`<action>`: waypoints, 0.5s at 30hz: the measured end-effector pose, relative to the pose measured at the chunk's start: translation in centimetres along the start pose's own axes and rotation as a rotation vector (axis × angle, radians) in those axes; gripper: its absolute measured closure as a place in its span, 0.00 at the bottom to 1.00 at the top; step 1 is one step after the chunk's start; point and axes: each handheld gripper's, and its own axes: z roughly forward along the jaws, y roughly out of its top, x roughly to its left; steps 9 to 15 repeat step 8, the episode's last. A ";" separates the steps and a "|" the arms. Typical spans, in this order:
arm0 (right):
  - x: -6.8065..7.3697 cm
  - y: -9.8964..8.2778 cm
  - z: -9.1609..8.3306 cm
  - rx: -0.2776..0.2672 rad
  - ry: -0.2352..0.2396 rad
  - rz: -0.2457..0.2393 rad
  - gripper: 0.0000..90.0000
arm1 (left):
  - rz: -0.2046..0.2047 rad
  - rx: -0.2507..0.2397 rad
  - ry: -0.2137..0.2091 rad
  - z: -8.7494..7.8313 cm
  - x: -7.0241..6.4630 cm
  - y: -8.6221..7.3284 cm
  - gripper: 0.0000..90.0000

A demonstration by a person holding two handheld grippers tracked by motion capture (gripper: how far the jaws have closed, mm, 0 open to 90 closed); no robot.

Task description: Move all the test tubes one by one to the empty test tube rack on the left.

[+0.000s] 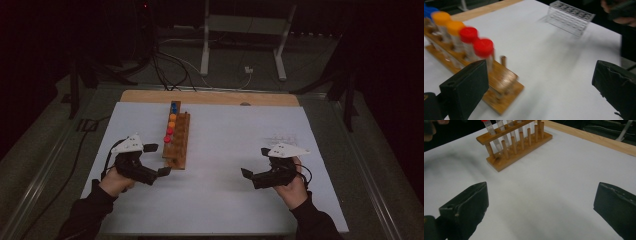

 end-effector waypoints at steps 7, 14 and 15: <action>0.0 -0.1 0.0 0.001 0.002 -0.002 0.00 | 0.019 0.013 -0.004 0.7 -0.8 -2.9 0.01; 0.0 -0.1 0.0 0.001 0.002 -0.002 0.00 | 0.016 0.008 -0.001 0.7 -0.8 -3.1 0.01; 0.0 -0.1 0.0 0.001 0.002 -0.002 0.00 | 0.016 0.008 -0.001 0.7 -0.8 -3.1 0.01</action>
